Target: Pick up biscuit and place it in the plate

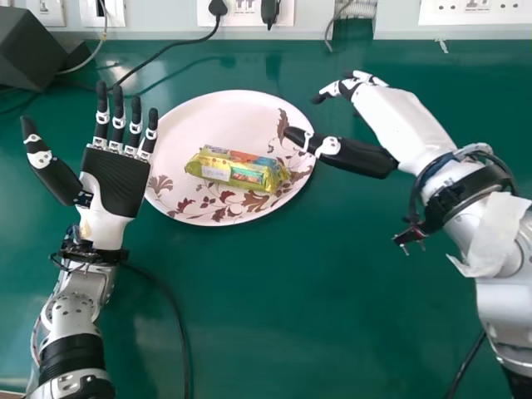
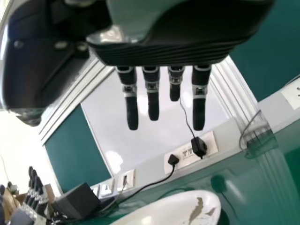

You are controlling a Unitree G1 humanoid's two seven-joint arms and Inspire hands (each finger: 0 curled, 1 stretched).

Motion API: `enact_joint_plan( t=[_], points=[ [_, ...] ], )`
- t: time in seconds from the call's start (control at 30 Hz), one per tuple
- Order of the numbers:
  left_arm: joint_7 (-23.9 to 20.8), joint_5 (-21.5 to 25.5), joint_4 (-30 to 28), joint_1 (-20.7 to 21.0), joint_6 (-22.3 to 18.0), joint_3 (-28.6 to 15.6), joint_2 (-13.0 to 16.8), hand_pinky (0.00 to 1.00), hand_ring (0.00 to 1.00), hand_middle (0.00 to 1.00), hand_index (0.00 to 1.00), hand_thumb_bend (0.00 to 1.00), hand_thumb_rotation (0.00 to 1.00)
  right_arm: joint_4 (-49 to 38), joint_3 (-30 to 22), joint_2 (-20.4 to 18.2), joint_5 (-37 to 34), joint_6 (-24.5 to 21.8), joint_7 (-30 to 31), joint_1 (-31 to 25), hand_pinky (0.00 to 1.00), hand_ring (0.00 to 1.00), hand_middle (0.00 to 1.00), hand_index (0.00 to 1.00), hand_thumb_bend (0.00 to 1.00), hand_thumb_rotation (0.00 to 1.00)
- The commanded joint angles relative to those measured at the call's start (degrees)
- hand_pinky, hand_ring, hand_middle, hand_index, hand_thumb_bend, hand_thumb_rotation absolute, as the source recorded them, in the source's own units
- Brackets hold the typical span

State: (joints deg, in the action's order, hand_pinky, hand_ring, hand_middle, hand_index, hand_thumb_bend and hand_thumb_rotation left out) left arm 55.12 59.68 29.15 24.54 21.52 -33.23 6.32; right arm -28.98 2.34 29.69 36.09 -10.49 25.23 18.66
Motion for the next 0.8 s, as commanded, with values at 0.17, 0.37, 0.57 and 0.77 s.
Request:
enact_joint_plan(
  t=[0.17, 0.37, 0.57, 0.77],
  points=[
    [0.87, -1.24, 3.92, -4.05, 0.01, -0.16, -0.80, 0.66, 0.75, 0.79, 0.82, 0.87, 0.58, -2.43, -2.68, -1.03, -3.19, 0.20, -1.99, -2.97, 0.66, 0.83, 0.90, 0.78, 0.93, 0.72],
    [-0.06, -0.93, 3.38, -4.14, 0.54, -0.24, -0.79, 0.57, 0.70, 0.76, 0.82, 0.87, 0.61, -2.95, -4.09, -1.25, -5.41, 0.51, -3.42, -4.79, 0.65, 0.81, 0.88, 0.77, 0.93, 0.70],
    [0.01, -1.29, 3.10, -4.32, 0.27, 0.03, -0.81, 0.53, 0.69, 0.77, 0.82, 0.87, 0.57, -3.19, -6.41, -3.16, -10.51, 1.03, -5.48, -6.98, 0.64, 0.80, 0.87, 0.78, 0.95, 0.72],
    [-0.42, -1.88, 3.36, -4.30, -0.55, 0.12, -0.93, 0.58, 0.73, 0.80, 0.82, 0.87, 0.55, -4.44, -8.30, -5.37, -13.64, 1.30, -7.68, -10.05, 0.62, 0.77, 0.86, 0.78, 0.95, 0.69]
  ],
)
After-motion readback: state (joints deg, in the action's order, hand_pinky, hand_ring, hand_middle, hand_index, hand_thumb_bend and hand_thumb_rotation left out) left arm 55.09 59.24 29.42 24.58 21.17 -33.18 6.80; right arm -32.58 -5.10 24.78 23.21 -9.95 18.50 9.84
